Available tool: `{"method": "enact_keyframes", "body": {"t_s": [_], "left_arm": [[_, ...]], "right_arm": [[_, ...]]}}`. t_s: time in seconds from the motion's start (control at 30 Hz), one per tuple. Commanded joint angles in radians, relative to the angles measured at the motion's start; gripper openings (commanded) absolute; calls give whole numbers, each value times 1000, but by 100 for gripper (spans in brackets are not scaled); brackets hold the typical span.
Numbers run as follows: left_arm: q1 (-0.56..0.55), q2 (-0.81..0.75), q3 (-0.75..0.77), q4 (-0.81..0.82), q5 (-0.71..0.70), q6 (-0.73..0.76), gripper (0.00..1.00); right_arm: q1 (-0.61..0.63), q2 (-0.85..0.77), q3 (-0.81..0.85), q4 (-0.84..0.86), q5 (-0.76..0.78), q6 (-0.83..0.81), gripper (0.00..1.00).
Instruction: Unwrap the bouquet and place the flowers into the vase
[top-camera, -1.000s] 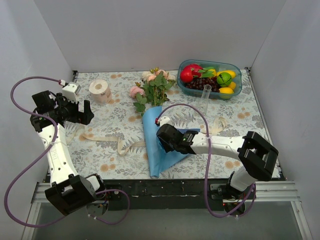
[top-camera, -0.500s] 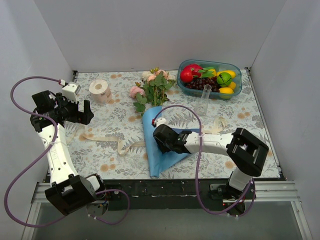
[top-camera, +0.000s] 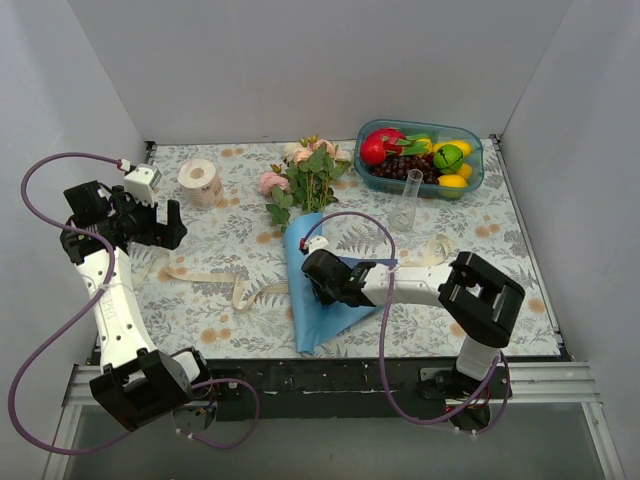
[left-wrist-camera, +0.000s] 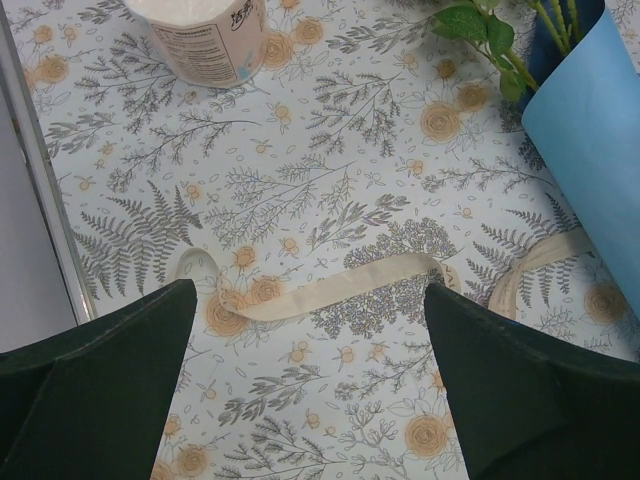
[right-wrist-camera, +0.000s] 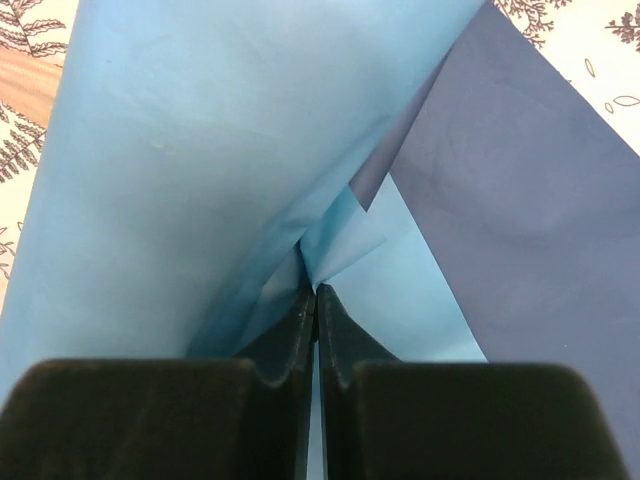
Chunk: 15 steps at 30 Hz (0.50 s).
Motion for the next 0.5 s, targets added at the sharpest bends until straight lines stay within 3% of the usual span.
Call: {"method": "enact_keyframes", "body": {"t_s": [0.0,0.47], "left_arm": [[0,-14,18,13,-3,13,98],[0,-21,20,16,10,2,98]], "right_arm": [[-10,-32,38,1,41,6,4],[-37,-210,216,-146,297,-186,1]]}}
